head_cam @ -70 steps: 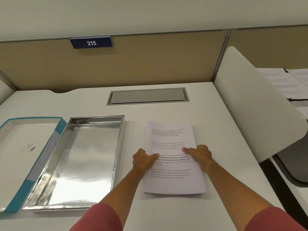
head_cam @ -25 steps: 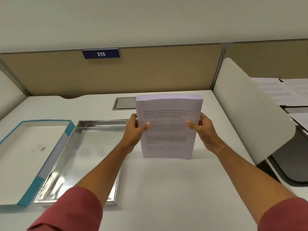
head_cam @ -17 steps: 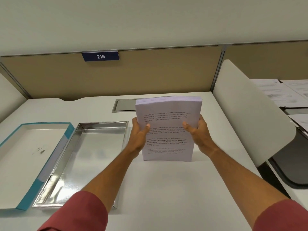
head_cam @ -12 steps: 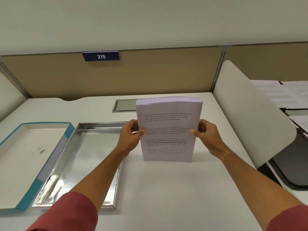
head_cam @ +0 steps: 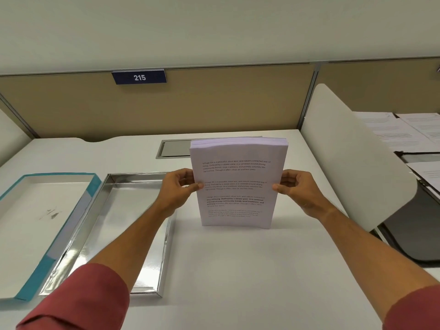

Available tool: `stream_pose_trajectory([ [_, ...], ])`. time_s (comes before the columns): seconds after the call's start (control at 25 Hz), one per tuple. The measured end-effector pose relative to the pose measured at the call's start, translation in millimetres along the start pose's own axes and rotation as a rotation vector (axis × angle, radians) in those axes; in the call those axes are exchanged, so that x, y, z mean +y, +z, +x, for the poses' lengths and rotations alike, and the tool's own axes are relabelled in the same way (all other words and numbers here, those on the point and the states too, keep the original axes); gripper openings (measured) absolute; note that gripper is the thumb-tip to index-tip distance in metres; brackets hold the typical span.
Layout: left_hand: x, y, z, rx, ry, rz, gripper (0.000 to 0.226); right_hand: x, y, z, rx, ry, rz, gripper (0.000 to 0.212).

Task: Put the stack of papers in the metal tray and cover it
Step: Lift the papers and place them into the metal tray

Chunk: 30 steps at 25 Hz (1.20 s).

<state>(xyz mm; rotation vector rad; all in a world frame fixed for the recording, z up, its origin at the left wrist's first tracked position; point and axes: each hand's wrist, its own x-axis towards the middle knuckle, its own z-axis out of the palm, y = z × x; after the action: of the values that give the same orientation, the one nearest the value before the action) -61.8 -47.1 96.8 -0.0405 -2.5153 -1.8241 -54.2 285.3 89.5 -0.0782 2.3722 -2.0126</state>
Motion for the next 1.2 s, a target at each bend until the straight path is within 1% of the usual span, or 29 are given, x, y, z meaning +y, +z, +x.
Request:
stream_pose_trajectory([
  [0.24, -1.7, -1.5, 4.7, -0.009, -0.021, 0.001, 0.024, -0.5, -1.9, 1.4, -0.01, 0.008, -0.017, 0.023],
  [0.48, -5.1, -1.0, 4.4, -0.011, -0.003, -0.05, 0.02, 1.0, 2.8, 2.0, 0.048, -0.009, -0.028, 0.025],
  [0.64, -3.1, -11.7, -0.8, -0.033, -0.003, -0.156, 0.029, -13.1, 4.9, 6.2, -0.001, -0.028, -0.008, 0.024],
  [0.72, 3.1, -21.1, -3.7, -0.044, 0.003, -0.211, 0.033, -25.9, 7.0, 9.4, -0.04, -0.027, 0.027, 0.021],
  [0.84, 13.2, -41.0, -3.3, -0.021, -0.016, -0.259, 0.022, -46.6, 16.9, 18.8, -0.111, -0.015, 0.06, 0.02],
  [0.92, 19.6, -57.9, -4.8, 0.005, -0.035, -0.269, 0.017, -60.2, 28.6, 26.0, -0.126, 0.018, 0.087, 0.021],
  [1.0, 23.4, -76.8, -7.2, 0.043, -0.07, -0.285, 0.021, -72.5, 42.8, 31.0, -0.133, 0.06, 0.121, 0.021],
  [1.2, 17.1, -131.8, -17.2, 0.086, -0.134, -0.29, 0.03, -93.4, 93.0, 35.3, -0.207, 0.138, 0.167, 0.011],
])
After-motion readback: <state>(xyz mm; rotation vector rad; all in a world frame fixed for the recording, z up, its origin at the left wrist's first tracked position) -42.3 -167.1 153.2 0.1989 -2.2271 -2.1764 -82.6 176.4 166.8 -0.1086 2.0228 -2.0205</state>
